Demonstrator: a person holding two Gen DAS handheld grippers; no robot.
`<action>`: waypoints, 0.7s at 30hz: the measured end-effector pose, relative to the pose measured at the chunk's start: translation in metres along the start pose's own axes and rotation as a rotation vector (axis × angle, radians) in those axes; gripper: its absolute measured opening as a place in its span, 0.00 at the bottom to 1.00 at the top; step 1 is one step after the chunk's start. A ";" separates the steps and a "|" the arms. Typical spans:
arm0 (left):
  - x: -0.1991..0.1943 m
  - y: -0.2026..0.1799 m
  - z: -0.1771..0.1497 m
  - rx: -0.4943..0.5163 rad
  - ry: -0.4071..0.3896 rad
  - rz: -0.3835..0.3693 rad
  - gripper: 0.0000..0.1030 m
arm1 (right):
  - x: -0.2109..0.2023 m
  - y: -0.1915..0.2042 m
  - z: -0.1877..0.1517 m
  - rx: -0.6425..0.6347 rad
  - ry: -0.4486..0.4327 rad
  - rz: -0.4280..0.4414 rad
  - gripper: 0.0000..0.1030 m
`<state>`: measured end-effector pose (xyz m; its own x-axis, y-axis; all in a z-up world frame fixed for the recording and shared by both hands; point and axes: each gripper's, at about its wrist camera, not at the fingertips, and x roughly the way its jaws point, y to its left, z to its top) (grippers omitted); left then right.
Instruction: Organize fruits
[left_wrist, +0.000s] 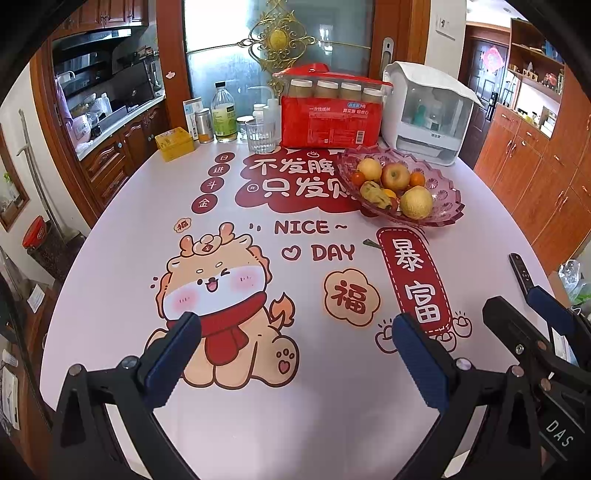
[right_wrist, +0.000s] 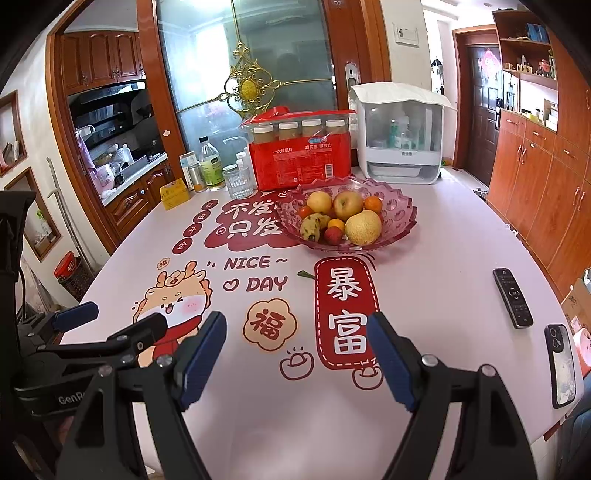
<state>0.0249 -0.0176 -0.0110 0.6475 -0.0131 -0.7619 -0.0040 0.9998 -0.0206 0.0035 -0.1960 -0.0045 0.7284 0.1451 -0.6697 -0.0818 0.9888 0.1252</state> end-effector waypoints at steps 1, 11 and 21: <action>0.001 0.000 -0.001 0.000 0.001 0.000 0.99 | 0.000 0.000 0.000 0.000 0.000 -0.001 0.77; 0.002 0.000 -0.002 0.001 0.004 0.001 0.99 | 0.001 0.000 0.000 0.001 0.002 -0.002 0.77; 0.004 0.002 -0.004 -0.001 0.006 0.000 0.99 | 0.002 0.000 -0.003 0.001 0.004 -0.002 0.77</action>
<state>0.0245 -0.0159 -0.0161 0.6426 -0.0134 -0.7661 -0.0048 0.9998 -0.0215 0.0031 -0.1955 -0.0083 0.7258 0.1433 -0.6728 -0.0795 0.9890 0.1249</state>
